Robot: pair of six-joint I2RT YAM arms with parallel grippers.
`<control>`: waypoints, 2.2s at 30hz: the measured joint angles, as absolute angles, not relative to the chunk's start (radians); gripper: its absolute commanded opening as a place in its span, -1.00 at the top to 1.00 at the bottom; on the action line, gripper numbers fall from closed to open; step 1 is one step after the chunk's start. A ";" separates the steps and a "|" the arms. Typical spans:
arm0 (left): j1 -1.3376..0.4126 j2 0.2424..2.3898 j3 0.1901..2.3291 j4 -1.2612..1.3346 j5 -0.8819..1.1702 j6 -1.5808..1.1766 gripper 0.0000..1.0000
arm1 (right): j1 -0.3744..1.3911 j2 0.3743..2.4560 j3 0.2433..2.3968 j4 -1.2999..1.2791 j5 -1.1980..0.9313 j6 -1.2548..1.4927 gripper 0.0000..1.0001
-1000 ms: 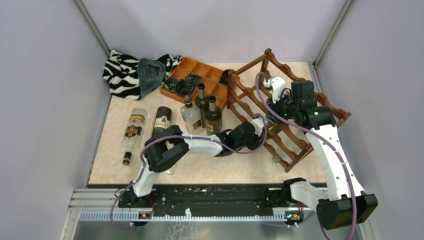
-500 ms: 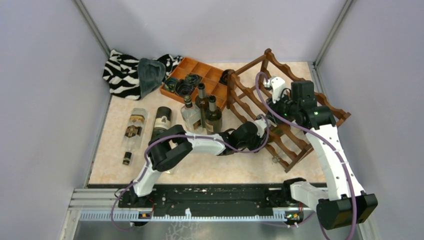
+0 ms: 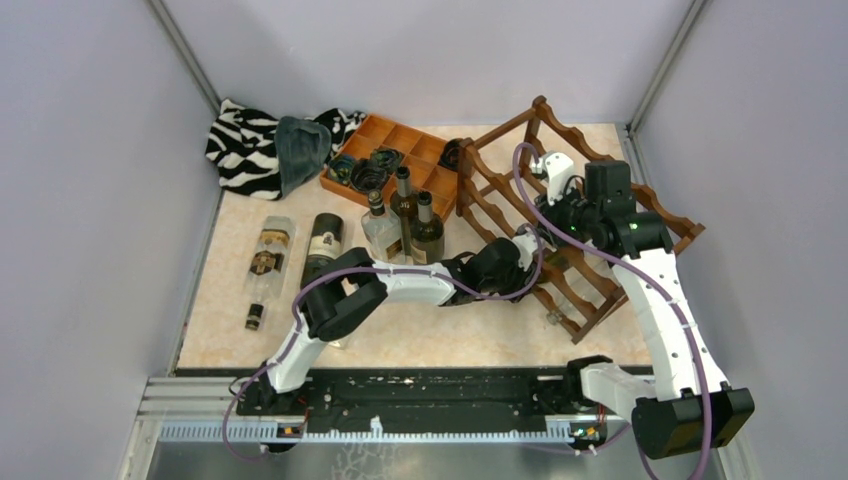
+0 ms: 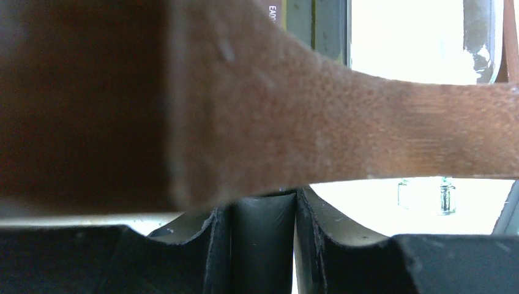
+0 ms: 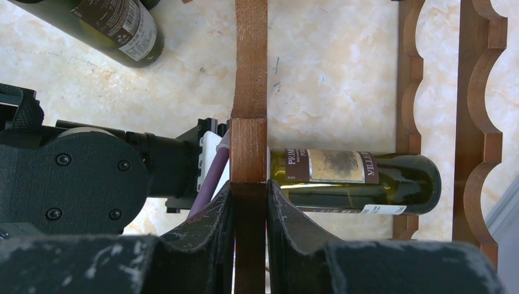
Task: Put the wine bottle on the wine rack
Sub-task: Place the wine bottle in the wine rack.
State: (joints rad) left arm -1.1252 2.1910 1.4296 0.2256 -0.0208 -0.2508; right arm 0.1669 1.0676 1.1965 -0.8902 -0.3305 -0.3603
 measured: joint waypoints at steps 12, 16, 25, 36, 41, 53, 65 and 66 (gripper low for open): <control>-1.124 2.191 1.430 0.226 -0.016 -0.266 0.50 | 0.167 1.068 1.195 -0.889 -0.331 -0.360 1.00; -1.122 2.191 1.430 0.226 -0.011 -0.270 0.45 | 0.167 1.067 1.193 -0.886 -0.333 -0.360 1.00; -1.121 2.191 1.422 0.239 -0.006 -0.284 0.20 | 0.167 1.067 1.193 -0.886 -0.334 -0.360 0.99; -1.115 2.189 1.388 0.296 -0.006 -0.311 -0.04 | 0.166 1.065 1.191 -0.884 -0.334 -0.360 1.00; -1.114 2.188 1.373 0.319 -0.007 -0.316 -0.07 | 0.162 1.065 1.191 -0.884 -0.339 -0.360 1.00; -1.110 2.115 1.298 0.393 0.012 -0.321 -0.10 | 0.159 1.058 1.182 -0.875 -0.344 -0.359 1.00; -1.110 2.101 1.232 0.397 0.013 -0.332 0.23 | 0.157 1.049 1.171 -0.863 -0.352 -0.358 0.99; -1.110 2.098 1.227 0.397 0.014 -0.337 0.32 | 0.156 1.049 1.171 -0.863 -0.353 -0.358 1.00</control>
State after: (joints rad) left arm -1.1095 2.0983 1.2266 0.3969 0.0139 -0.3367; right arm 0.1558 1.0489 1.1709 -0.8627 -0.3534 -0.3584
